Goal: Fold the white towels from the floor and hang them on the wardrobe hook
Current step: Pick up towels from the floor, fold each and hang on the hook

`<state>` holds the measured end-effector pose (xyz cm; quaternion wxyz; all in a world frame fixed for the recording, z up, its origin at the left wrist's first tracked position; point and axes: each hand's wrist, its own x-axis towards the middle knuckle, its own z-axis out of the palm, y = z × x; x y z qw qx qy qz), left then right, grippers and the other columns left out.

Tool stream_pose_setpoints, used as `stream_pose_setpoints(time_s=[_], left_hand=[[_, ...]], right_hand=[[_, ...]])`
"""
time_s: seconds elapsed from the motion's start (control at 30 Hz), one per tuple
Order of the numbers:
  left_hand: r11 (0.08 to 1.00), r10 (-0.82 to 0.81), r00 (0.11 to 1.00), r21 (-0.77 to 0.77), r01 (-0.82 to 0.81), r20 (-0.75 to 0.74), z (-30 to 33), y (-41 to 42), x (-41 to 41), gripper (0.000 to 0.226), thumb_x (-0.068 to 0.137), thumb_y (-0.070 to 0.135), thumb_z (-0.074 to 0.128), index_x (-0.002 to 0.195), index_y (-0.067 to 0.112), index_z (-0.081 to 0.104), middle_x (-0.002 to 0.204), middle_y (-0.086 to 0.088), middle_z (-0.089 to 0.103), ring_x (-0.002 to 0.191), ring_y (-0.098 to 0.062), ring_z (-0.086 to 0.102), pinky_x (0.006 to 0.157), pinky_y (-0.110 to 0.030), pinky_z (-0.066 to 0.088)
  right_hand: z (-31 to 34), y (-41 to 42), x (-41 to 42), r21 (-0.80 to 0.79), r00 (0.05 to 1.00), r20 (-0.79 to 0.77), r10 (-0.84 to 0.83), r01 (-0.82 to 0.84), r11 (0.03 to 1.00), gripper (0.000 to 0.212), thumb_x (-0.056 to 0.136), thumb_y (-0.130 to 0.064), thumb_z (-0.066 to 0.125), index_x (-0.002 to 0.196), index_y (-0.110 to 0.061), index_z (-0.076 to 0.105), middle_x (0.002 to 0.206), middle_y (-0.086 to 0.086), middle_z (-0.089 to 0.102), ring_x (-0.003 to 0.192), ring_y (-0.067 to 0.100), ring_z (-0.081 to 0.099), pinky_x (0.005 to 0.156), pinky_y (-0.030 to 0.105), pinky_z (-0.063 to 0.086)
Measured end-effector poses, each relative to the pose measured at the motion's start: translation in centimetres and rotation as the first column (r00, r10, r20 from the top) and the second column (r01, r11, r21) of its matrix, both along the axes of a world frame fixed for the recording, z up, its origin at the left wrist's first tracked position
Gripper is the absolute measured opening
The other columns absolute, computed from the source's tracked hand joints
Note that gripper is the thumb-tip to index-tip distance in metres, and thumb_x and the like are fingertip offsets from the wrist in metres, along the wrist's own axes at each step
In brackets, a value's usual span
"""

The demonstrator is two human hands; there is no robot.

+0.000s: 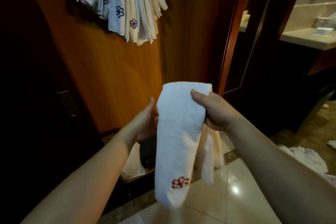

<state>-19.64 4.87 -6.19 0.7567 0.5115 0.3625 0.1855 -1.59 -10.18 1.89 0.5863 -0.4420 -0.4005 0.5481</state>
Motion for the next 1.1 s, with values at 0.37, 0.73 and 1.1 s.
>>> stream_pose_setpoints(time_s=[0.37,0.73,1.1], left_hand=[[0.894,-0.406,0.913,0.196,0.403,-0.023,0.1,-2.7,-2.4,0.065,0.078,0.026,0.084,0.134,0.009,0.057,0.13,-0.017,0.066,0.121,-0.036,0.063,0.098,-0.05,0.052],[0.948,-0.307,0.951,0.092,0.304,0.032,-3.4,-3.1,-4.7,0.075,0.074,0.033,0.089,0.136,0.012,0.053,0.131,-0.01,0.067,0.122,-0.03,0.063,0.095,-0.041,0.054],[0.72,0.315,0.864,0.495,-0.487,0.392,7.3,-7.0,-1.8,0.056,0.096,0.067,0.031,0.09,0.029,0.071,0.088,-0.002,0.073,0.084,-0.018,0.069,0.073,-0.029,0.055]], right_hand=[[4.5,1.5,1.7,0.078,0.957,0.025,-0.288,0.285,0.955,0.049,0.097,-0.025,0.062,0.141,-0.009,0.049,0.13,0.014,0.066,0.119,0.028,0.065,0.098,0.044,0.053],[9.8,2.8,0.1,0.139,0.934,0.065,-0.351,0.339,0.93,0.041,0.101,-0.028,0.058,0.138,-0.013,0.047,0.127,0.008,0.065,0.116,0.023,0.065,0.086,0.036,0.059],[13.4,7.1,-3.1,0.262,0.818,0.37,-0.441,0.363,0.894,0.055,0.101,-0.039,0.056,0.138,0.0,0.045,0.121,0.014,0.064,0.109,0.029,0.066,0.086,0.045,0.06]])
